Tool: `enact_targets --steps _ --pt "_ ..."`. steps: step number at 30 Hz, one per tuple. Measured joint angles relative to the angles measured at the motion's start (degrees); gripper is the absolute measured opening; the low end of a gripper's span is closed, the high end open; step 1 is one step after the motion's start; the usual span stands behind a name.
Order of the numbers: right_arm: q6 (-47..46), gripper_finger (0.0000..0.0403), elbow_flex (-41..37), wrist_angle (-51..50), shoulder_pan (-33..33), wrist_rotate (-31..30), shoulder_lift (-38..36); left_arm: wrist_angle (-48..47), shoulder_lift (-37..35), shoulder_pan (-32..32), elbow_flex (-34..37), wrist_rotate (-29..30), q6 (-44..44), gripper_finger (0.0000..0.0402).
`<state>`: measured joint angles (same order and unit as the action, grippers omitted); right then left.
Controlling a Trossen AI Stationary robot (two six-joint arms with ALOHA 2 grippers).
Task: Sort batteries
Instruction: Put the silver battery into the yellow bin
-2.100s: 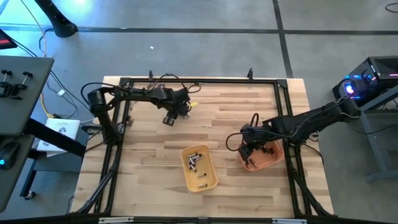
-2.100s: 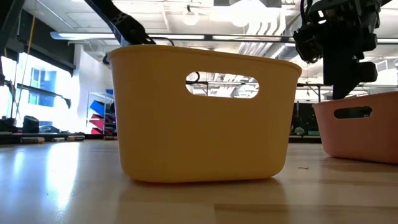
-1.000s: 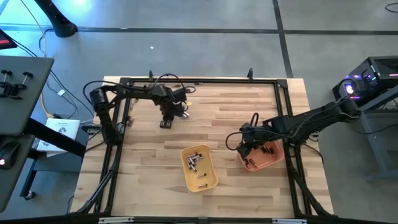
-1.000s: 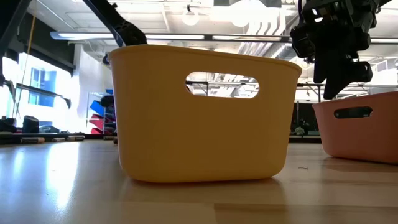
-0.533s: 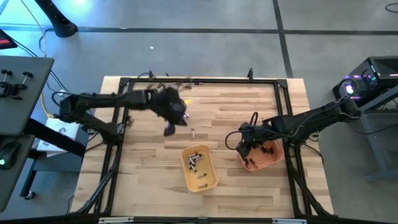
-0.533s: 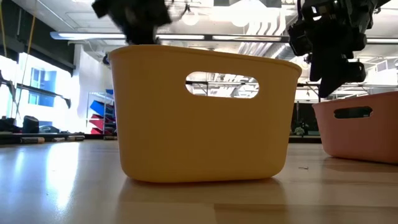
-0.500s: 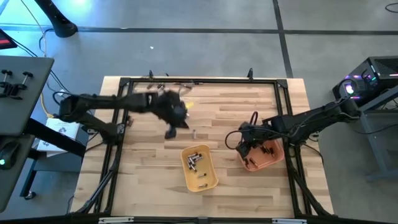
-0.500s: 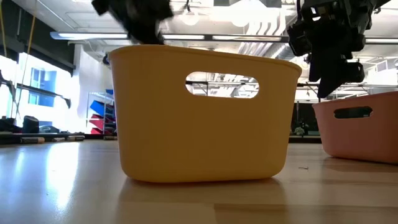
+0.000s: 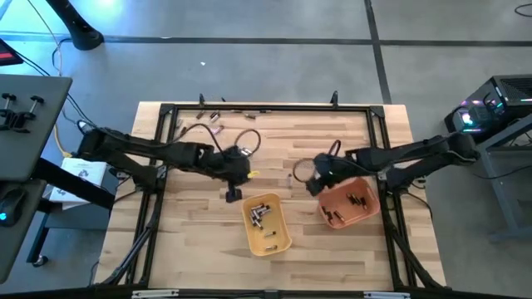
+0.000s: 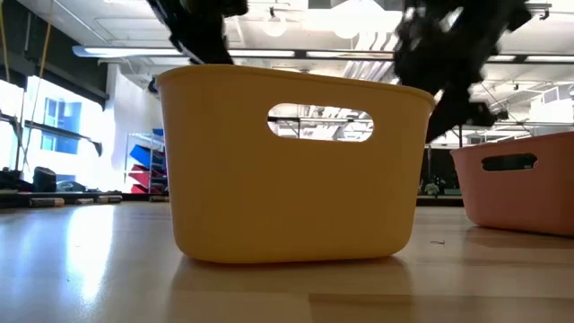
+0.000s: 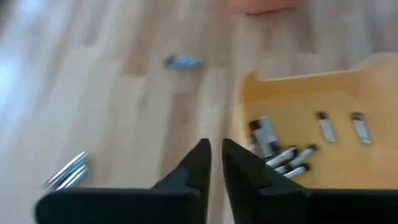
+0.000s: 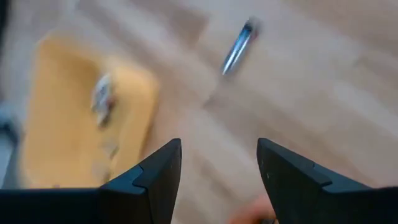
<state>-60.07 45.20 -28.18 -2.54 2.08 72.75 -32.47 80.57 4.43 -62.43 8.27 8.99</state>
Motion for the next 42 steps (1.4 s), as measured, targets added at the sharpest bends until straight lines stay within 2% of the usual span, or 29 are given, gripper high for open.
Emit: enact_targets --steps 4,7,12,17,20,24,25,31,36,42 --pt "1.4 0.0204 0.0 1.2 3.5 -1.5 6.6 -6.4 -4.3 -0.8 -0.7 6.7 4.1 0.0083" --pt "-1.2 0.0204 0.0 0.8 5.5 -4.1 11.5 -7.6 -7.8 -1.5 -0.7 10.3 6.2 0.0114" --pt "-4.3 0.0204 0.0 0.5 6.5 -8.2 19.3 -8.0 -11.3 -3.1 -0.7 10.9 7.0 0.0148" --pt "-4.2 0.0201 0.9 -0.2 7.4 -7.2 24.5 -9.6 -12.7 -3.8 -0.7 10.9 4.6 0.0154" --pt "-4.5 0.0166 0.9 -2.0 6.8 -8.5 24.7 -9.6 -16.2 -3.8 -0.6 12.8 2.9 0.0154" --pt "-2.3 0.0047 0.0 -3.0 6.6 -8.5 22.1 -7.1 -25.0 -4.3 -0.6 19.9 1.1 0.0154" --pt "-0.9 0.0029 0.0 -3.1 6.6 -8.0 21.2 -7.0 -27.2 -4.6 -0.6 21.2 0.6 0.0154" --pt "3.2 0.0019 0.4 -5.7 8.0 -5.6 16.6 -7.0 -37.9 -6.0 0.7 25.8 2.9 0.0154" --pt "11.4 0.0019 7.7 -4.1 8.6 -4.1 12.6 -6.1 -42.5 -5.9 3.3 27.0 4.4 0.0154" --pt "20.7 0.0018 19.3 7.5 6.7 10.3 15.9 4.3 -44.3 -5.9 10.2 27.2 3.7 0.0154"
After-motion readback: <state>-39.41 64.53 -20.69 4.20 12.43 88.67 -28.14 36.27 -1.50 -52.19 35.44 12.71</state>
